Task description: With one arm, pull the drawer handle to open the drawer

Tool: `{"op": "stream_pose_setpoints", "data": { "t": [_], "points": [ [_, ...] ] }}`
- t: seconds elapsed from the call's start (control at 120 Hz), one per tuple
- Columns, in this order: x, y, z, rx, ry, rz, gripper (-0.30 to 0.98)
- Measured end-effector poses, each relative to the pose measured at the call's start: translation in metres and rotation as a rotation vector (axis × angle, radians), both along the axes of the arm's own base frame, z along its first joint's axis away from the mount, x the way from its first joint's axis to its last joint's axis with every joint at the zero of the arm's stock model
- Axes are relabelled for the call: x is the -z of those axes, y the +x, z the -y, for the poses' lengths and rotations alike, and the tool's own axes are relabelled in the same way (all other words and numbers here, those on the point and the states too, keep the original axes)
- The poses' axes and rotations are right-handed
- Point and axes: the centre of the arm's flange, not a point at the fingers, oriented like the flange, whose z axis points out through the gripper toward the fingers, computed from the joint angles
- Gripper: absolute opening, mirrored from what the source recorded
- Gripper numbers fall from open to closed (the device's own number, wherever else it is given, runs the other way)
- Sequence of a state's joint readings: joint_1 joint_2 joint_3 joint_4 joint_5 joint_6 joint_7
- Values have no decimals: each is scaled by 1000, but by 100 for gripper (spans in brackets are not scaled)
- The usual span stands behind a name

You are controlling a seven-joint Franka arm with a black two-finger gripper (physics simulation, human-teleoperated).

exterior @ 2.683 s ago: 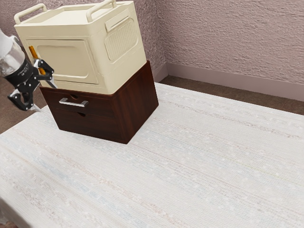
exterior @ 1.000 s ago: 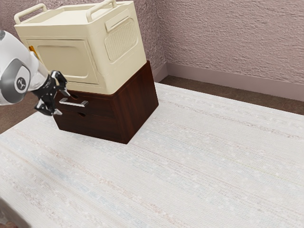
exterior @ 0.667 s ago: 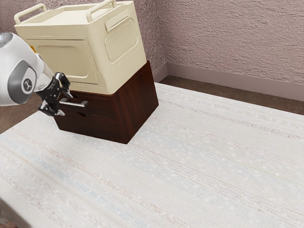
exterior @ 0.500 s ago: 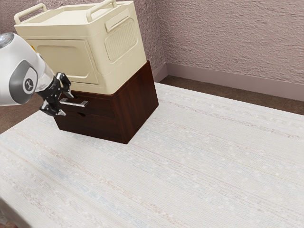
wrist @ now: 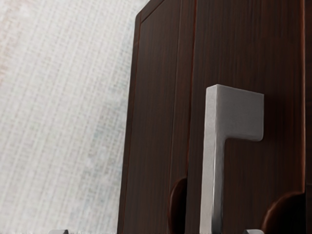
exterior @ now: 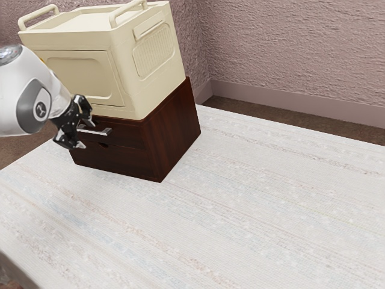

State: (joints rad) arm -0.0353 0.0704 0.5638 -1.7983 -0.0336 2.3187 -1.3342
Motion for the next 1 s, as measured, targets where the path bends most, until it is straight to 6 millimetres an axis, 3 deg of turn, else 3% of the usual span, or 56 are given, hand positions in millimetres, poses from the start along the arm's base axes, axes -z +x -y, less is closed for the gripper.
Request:
{"op": "stream_pose_setpoints", "data": {
  "t": [0.617, 0.833, 1.0],
  "points": [
    [3, 0, -3, -7, -1, 5, 20],
    [2, -2, -4, -11, -3, 7, 2],
    [1, -3, -4, -11, -5, 4, -5]
  ]
}}
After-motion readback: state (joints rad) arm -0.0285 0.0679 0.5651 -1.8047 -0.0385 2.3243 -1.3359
